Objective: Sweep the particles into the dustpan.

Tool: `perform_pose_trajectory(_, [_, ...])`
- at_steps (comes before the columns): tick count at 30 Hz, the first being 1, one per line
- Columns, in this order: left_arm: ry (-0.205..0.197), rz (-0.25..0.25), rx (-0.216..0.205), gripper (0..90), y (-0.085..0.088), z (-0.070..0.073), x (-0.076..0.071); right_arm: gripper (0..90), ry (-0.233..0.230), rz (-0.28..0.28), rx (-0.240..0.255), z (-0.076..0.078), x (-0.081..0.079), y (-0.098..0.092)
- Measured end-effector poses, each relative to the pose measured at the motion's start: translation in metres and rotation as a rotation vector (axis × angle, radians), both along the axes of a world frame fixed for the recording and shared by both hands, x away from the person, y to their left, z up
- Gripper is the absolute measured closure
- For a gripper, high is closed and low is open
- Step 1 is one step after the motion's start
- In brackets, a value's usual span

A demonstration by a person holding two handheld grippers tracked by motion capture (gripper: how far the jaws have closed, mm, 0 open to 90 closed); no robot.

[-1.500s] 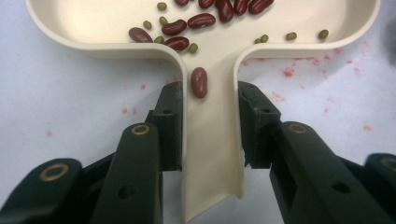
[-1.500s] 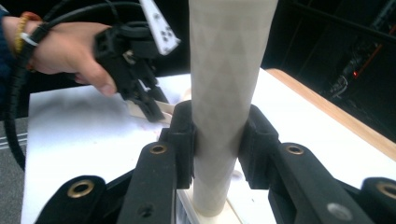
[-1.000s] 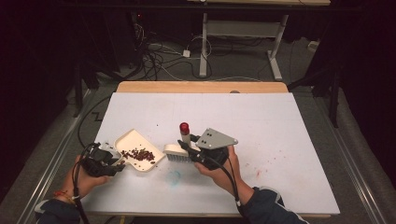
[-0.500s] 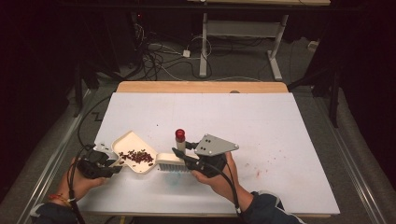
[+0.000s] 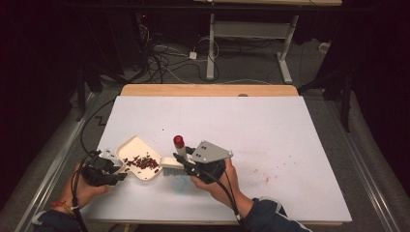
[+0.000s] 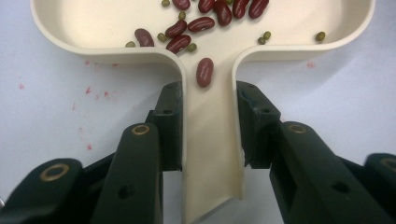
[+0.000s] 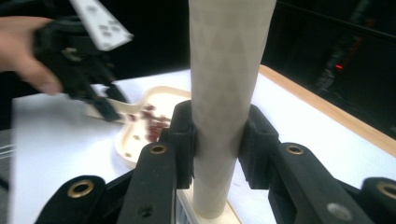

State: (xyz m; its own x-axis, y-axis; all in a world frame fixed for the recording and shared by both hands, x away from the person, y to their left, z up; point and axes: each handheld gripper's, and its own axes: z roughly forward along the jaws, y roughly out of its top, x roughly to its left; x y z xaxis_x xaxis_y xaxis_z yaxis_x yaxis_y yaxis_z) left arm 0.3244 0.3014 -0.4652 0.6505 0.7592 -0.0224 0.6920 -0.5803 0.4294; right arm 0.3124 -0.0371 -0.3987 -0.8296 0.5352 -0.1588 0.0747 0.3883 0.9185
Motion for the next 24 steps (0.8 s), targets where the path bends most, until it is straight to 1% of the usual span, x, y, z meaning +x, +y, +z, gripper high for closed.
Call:
perform_pose_trajectory(1, [-0.002, -0.002, 0.002, 63.9, 0.0, 0.0, 0.0, 69.9, 0.004, -0.016, 0.002, 0.0, 0.003, -0.004])
perform_pose_trajectory(3, [-0.002, -0.007, 0.003, 64.0, -0.001, 0.001, 0.0, 69.9, 0.019, -0.029, 0.009, 0.001, 0.008, -0.009])
perform_pose_trajectory(7, [0.002, -0.019, 0.006, 63.9, -0.005, 0.001, 0.0, 69.9, -0.006, -0.074, -0.002, 0.003, 0.014, -0.017])
perform_pose_trajectory(8, [0.001, -0.024, 0.008, 63.9, -0.006, 0.0, 0.0, 69.9, -0.01, -0.078, 0.0, 0.003, 0.016, -0.019])
perform_pose_trajectory(10, [0.004, -0.035, 0.012, 63.9, -0.008, 0.0, -0.001, 69.9, -0.003, -0.086, 0.016, 0.004, 0.019, -0.023])
perform_pose_trajectory(11, [0.005, -0.038, 0.013, 63.9, -0.008, 0.0, -0.001, 69.9, 0.003, -0.089, 0.035, 0.007, 0.02, -0.026])
perform_pose_trajectory(13, [0.004, -0.045, 0.017, 63.9, -0.01, 0.001, -0.002, 69.9, -0.003, -0.093, 0.041, 0.01, 0.021, -0.029])
perform_pose_trajectory(16, [0.009, -0.07, 0.024, 64.0, -0.015, 0.001, -0.003, 69.9, -0.011, -0.105, 0.067, 0.017, 0.023, -0.036])
perform_pose_trajectory(19, [0.005, -0.079, 0.028, 63.9, -0.018, 0.003, -0.005, 69.9, -0.019, -0.132, 0.08, 0.022, 0.027, -0.044])
perform_pose_trajectory(20, [0.003, -0.084, 0.029, 63.9, -0.019, 0.004, -0.005, 69.8, -0.017, -0.14, 0.085, 0.022, 0.028, -0.046])
perform_pose_trajectory(21, [0.001, -0.087, 0.021, 63.9, -0.02, 0.004, -0.005, 69.8, -0.009, -0.146, 0.092, 0.023, 0.03, -0.049])
perform_pose_trajectory(23, [-0.001, -0.089, 0.016, 63.9, -0.021, 0.005, -0.006, 69.9, 0.016, -0.151, 0.118, 0.024, 0.034, -0.055])
perform_pose_trajectory(24, [-0.005, -0.091, 0.02, 64.0, -0.022, 0.005, -0.005, 69.8, 0.036, -0.151, 0.134, 0.024, 0.036, -0.059])
